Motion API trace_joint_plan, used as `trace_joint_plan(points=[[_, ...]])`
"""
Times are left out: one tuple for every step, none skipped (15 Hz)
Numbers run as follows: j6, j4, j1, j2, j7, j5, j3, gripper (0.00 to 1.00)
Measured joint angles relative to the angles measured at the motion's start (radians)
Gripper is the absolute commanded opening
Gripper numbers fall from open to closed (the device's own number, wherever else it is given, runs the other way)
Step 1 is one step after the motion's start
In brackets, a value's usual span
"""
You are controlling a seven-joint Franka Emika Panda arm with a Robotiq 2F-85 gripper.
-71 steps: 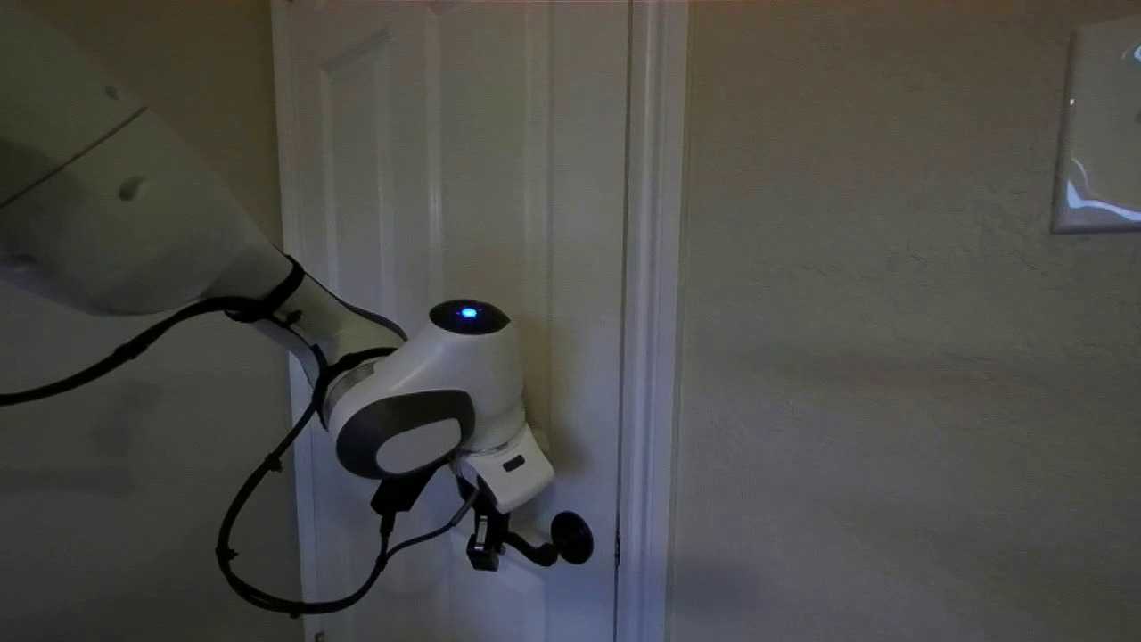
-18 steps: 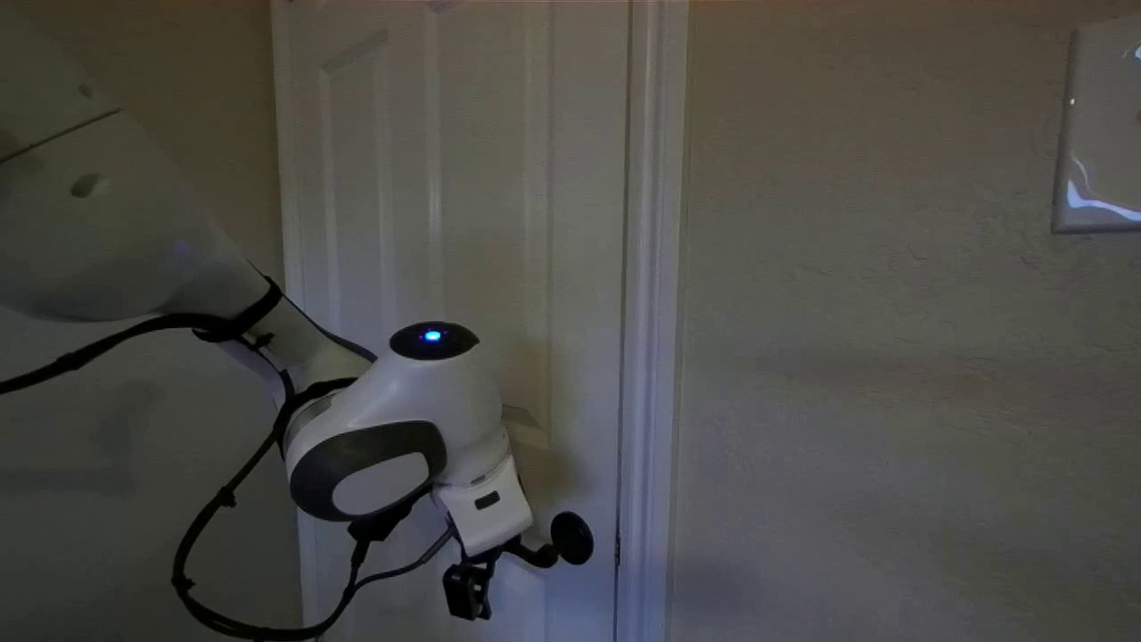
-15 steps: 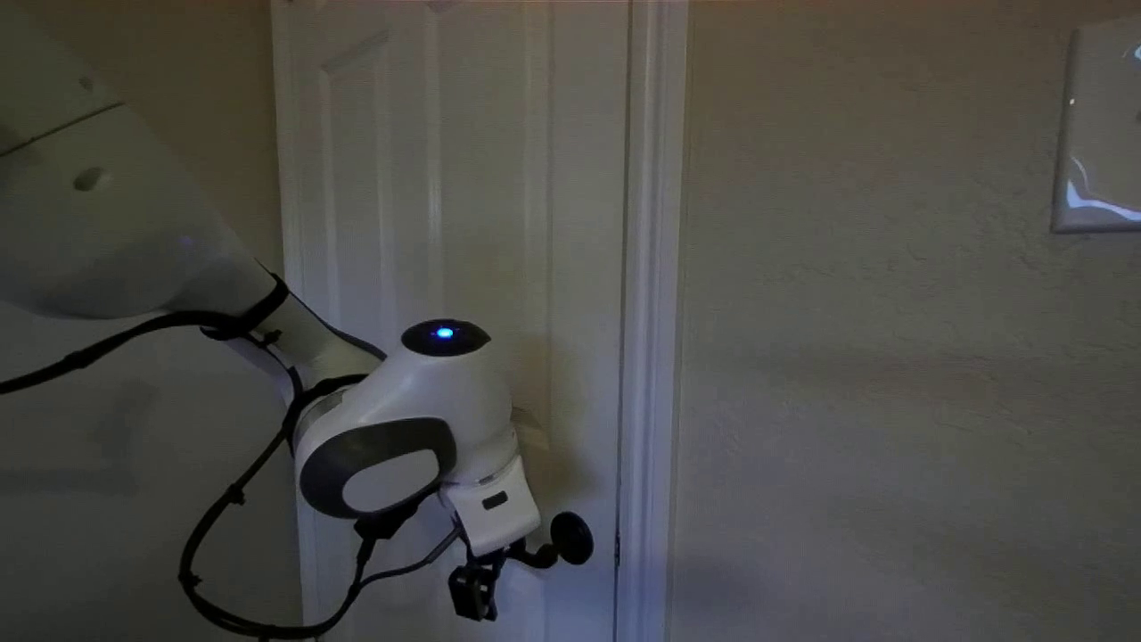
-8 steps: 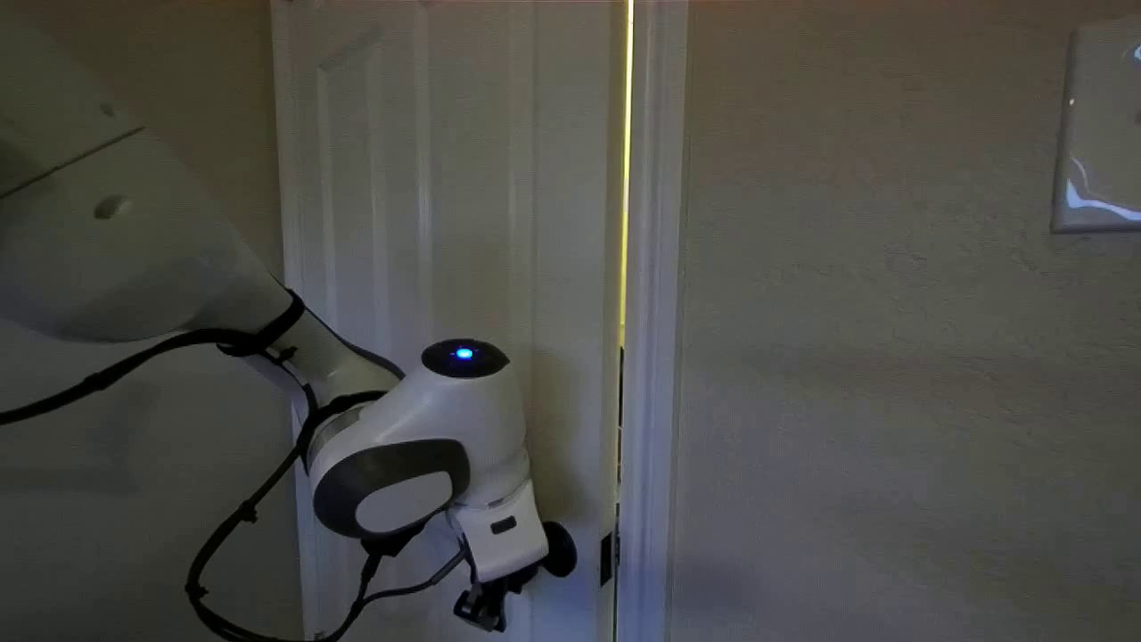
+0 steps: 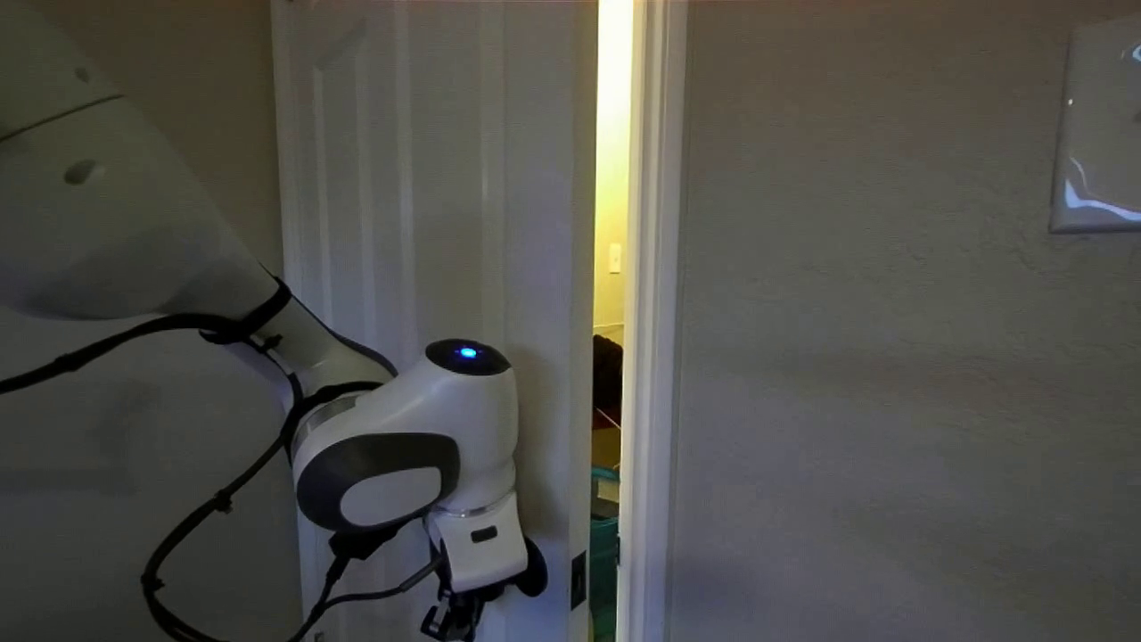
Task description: Open the door
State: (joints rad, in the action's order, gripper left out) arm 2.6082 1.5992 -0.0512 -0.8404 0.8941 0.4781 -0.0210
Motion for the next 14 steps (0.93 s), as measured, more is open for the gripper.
trace_joint_plan(points=[[-0.002,0.011,0.0,0.007,-0.005,-0.005,0.002,0.42],[-0.003,0.027,0.002,0.017,-0.015,-0.009,0.004,0.48],[-0.001,0.042,0.006,0.025,-0.036,-0.012,0.01,0.53],[0.0,0.054,0.012,0.033,-0.059,-0.013,0.017,0.58],[0.002,0.067,0.02,0.042,-0.086,-0.014,0.027,0.65],[0.005,0.077,0.029,0.049,-0.115,-0.014,0.037,0.71],[0.006,0.084,0.037,0.054,-0.148,-0.013,0.045,0.79],[0.007,0.088,0.045,0.061,-0.19,-0.011,0.06,0.86],[0.009,0.089,0.053,0.074,-0.232,-0.006,0.083,0.94],[0.01,0.089,0.056,0.088,-0.271,0.001,0.107,0.98],[0.01,0.089,0.058,0.102,-0.316,0.018,0.139,1.0],[0.01,0.089,0.059,0.112,-0.361,0.039,0.174,1.0],[0.01,0.089,0.059,0.122,-0.407,0.062,0.207,1.0],[0.009,0.089,0.06,0.129,-0.454,0.087,0.238,1.0]])
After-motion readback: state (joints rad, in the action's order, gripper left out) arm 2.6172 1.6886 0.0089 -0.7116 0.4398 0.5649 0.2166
